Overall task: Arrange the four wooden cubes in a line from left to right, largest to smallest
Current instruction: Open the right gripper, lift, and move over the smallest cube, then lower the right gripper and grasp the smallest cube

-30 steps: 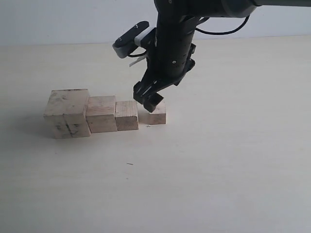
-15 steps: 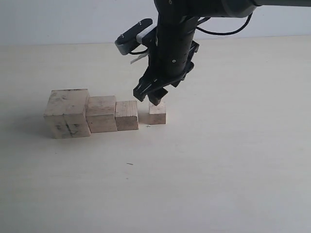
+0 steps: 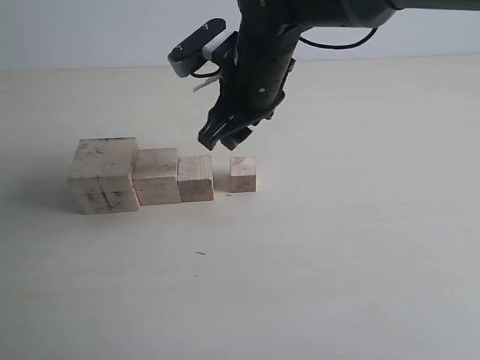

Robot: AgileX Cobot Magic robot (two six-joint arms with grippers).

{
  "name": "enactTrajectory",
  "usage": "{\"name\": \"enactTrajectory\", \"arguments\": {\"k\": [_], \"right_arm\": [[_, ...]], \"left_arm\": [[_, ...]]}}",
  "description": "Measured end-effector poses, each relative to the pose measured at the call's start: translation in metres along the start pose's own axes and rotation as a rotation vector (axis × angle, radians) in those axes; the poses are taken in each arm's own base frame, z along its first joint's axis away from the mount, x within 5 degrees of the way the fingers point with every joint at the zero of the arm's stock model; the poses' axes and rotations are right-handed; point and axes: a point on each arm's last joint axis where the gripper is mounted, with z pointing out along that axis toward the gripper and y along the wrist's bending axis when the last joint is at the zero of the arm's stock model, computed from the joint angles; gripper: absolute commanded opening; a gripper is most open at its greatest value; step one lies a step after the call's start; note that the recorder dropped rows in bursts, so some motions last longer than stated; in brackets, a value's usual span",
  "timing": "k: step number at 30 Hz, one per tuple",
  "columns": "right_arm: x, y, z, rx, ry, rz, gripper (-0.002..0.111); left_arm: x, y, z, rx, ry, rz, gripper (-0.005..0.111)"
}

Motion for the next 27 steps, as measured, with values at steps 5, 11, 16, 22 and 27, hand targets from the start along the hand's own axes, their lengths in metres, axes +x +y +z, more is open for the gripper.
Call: {"name": "enactTrajectory", "arguments": {"k": [5, 11, 16, 22, 27], "right_arm": [[0.006, -0.015, 0.005, 0.157, 0.092, -0.319, 0.053], [0.023, -0.031, 0.034, -0.002, 0.177, -0.453, 0.053], [0.039, -0.076, 0.014, -0.250, -0.049, -0.460, 0.053], [0.035, -0.080, 0.010, -0.321, -0.189, -0.440, 0.053], [0.026, -0.073, 0.004, -0.392, -0.271, -0.298, 0.053]], "left_arm": [[0.000, 0.000, 0.000, 0.000, 0.000, 0.000, 0.000], [0.000, 0.000, 0.000, 0.000, 0.000, 0.000, 0.000], [0.000, 0.000, 0.000, 0.000, 0.000, 0.000, 0.000], [0.000, 0.000, 0.000, 0.000, 0.000, 0.000, 0.000], [0.000, 0.000, 0.000, 0.000, 0.000, 0.000, 0.000]]}}
